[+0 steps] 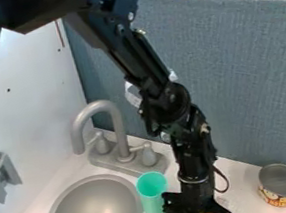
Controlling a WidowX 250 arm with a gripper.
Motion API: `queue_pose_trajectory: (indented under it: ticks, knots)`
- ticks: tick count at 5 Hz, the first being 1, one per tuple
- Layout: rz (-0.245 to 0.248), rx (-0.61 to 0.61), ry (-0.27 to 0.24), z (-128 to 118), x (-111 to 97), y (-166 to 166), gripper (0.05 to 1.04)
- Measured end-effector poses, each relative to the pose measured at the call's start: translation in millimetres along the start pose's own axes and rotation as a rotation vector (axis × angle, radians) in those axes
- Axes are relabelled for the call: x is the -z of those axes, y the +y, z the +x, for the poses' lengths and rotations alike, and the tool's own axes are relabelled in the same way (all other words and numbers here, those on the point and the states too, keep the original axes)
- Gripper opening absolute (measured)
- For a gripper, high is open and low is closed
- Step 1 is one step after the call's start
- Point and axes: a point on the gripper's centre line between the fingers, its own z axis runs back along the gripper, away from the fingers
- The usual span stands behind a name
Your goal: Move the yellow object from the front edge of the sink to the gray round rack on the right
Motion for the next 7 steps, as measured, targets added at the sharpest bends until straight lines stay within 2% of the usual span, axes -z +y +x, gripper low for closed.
queue_pose_trajectory:
  ticks: [1, 2, 3, 4, 5, 6, 7]
  knots:
    - [0.003, -0.057, 0.014, -3, 1, 1, 1.005]
    - [-0.025, -0.114, 0.014, -10, 2, -2, 1.0]
    - [-0.052, -0.143, -0.013, -10, -4, -6, 1.0]
    - [-0.052, -0.145, -0.086, -9, -32, -11, 1.0]
    - [0.027, -0.119, -0.135, -13, -64, -27, 1.0]
    - [0.164, -0.046, -0.122, -11, -84, -47, 1.0]
    - [0.22, -0.021, -0.191, -13, -98, -58, 1.0]
